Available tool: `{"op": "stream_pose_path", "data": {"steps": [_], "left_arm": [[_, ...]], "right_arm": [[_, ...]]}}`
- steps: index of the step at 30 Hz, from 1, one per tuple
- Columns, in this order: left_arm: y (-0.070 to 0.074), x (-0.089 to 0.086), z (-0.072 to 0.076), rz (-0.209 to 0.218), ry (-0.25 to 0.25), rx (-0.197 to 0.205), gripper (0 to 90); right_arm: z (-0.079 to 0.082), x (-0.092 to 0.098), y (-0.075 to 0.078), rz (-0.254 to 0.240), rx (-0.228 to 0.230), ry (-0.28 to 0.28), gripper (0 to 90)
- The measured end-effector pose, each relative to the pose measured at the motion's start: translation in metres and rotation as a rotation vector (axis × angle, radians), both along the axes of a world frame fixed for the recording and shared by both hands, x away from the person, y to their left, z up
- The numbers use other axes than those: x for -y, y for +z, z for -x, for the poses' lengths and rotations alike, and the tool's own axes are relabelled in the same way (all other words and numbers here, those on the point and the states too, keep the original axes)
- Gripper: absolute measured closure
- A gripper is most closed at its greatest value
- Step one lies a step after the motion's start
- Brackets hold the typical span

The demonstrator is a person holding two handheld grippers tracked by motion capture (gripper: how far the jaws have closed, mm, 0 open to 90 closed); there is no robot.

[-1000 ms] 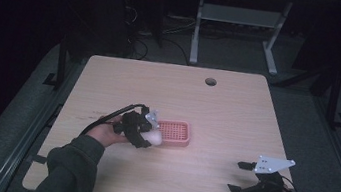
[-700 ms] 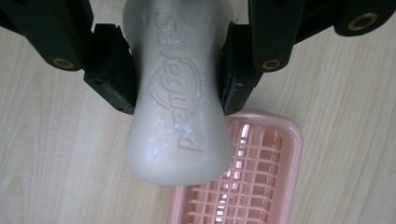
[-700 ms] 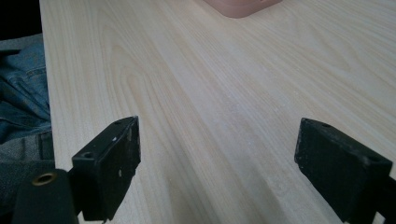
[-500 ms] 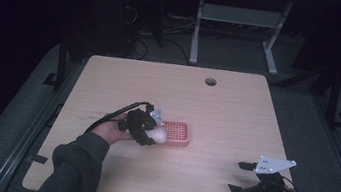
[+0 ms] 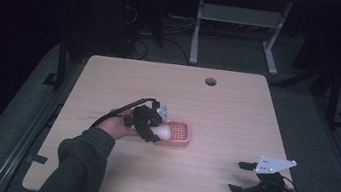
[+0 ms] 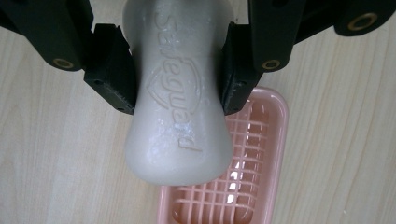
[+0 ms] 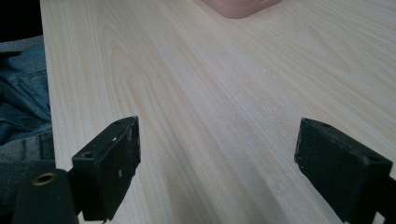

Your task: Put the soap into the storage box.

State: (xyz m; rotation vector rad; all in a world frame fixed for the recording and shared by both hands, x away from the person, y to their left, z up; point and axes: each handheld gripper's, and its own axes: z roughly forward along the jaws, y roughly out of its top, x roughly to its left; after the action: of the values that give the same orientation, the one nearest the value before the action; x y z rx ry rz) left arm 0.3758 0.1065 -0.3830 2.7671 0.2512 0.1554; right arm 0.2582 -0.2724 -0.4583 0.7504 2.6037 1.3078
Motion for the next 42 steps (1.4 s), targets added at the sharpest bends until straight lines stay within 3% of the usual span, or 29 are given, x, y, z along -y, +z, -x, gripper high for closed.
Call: {"op": "stream_pose_path", "data": {"steps": [17, 42], "left_arm": [[0.001, 0.019, -0.013, -0.002, -0.014, -0.004, 49.5], [-0.012, 0.037, -0.034, -0.016, -0.012, -0.026, 49.5]], "right_arm": [[0.0, 0.0, 0.001, -0.005, 0.004, 0.003, 14.0], [0.001, 0.0, 0.0, -0.009, 0.001, 0.004, 14.0]]}}
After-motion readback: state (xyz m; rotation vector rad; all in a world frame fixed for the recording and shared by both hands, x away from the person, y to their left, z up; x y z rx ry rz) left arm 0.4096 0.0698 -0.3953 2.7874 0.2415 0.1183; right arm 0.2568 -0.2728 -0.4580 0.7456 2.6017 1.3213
